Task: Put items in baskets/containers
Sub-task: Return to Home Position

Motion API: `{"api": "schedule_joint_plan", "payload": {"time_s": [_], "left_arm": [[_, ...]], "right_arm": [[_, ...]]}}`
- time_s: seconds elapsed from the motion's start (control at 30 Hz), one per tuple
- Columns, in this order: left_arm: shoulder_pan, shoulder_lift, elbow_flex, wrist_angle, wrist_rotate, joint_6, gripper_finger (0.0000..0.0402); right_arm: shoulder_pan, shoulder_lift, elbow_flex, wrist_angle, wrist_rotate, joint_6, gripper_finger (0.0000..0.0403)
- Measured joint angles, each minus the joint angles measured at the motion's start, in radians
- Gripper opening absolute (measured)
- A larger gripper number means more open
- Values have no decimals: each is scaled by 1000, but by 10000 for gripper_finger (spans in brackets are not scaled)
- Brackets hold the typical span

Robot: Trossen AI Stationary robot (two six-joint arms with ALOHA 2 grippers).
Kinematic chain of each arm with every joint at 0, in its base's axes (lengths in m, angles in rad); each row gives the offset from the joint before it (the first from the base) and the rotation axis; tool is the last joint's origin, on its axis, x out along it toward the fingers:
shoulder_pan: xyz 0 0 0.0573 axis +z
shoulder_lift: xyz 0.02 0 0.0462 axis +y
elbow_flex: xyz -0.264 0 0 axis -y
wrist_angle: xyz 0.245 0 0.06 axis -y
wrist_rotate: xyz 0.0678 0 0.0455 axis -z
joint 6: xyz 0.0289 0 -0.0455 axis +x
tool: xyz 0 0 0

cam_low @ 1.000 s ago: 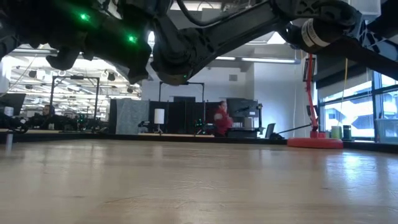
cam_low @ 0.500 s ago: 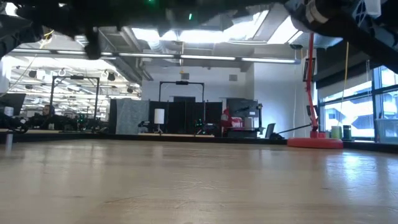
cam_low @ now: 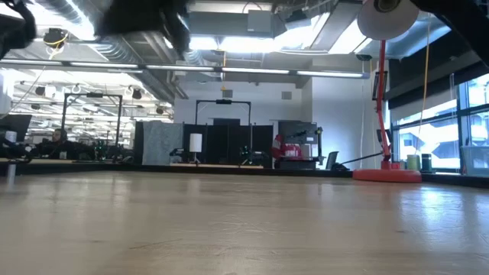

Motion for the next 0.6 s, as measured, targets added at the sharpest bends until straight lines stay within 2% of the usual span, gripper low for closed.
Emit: {"api": "schedule_joint_plan", "payload": {"time_s": [0.13,0.27,0.47,0.6], "left_arm": [[134,17,0,-79,107,-79,3],[241,42,0,-133,190,-132,4],[319,70,0,-136,271,-135,3],[371,101,0,-121,272,-133,5]], "right_arm": [[5,-12,-117,17,49,43,3],[25,-77,-286,164,63,40,3],[44,-321,-663,483,148,27,2],[33,-469,-959,788,89,28,2]]}}
